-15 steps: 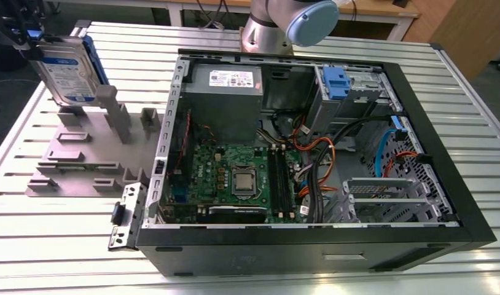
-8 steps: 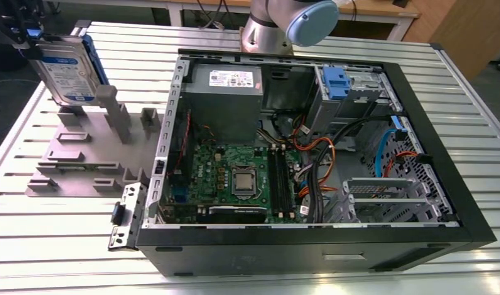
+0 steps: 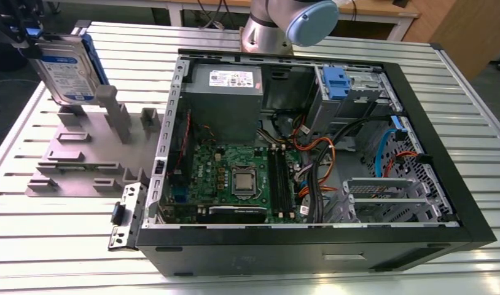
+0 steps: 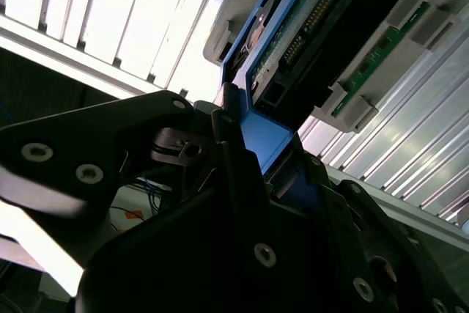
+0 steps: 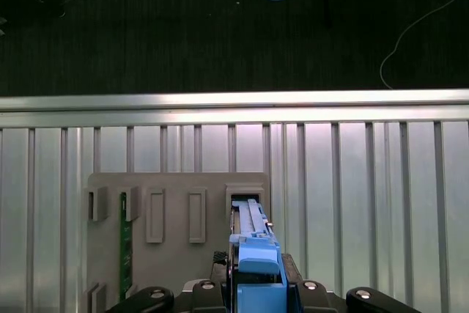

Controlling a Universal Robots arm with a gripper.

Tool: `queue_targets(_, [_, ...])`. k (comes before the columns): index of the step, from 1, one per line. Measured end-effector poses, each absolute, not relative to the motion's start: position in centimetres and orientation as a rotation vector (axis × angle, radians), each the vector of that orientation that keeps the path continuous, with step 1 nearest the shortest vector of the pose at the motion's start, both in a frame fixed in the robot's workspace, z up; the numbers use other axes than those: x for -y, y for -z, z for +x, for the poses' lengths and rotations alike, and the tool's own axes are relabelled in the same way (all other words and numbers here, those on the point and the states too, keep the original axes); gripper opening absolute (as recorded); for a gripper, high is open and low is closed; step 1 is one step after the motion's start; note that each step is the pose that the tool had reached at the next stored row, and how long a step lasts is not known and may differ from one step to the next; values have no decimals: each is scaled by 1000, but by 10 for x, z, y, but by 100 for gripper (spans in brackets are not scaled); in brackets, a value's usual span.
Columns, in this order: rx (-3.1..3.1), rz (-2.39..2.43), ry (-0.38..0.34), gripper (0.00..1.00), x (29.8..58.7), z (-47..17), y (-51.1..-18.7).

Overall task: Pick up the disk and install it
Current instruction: 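Pick up the disk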

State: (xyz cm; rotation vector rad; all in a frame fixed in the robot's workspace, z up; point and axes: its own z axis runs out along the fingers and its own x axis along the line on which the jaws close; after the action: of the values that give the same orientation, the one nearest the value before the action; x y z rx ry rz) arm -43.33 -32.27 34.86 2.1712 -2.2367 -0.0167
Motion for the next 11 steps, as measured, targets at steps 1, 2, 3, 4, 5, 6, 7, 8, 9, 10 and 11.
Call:
queue_targets(1, [2237, 2171, 17, 36, 323, -433, -349])
queue_targets(2, [2237, 2171, 17, 36, 323, -433, -349])
queue_targets(3, [2237, 2171, 17, 36, 323, -433, -350])
queue_targets(4, [2237, 2171, 17, 36, 323, -433, -350])
queue_targets(5, [2237, 2171, 17, 36, 323, -433, -350])
queue_targets(6, [2237, 2171, 17, 36, 323, -433, -351])
queue_targets(7, [2237, 2171, 17, 36, 323, -433, -351])
queue_targets(8, [2237, 2171, 17, 36, 323, -433, -351])
queue_targets(9, [2237, 2171, 17, 36, 323, -433, -352])
queue_targets(10, [2237, 2171, 17, 36, 323, -433, -352])
queue_targets(11, [2237, 2171, 17, 36, 323, -433, -353])
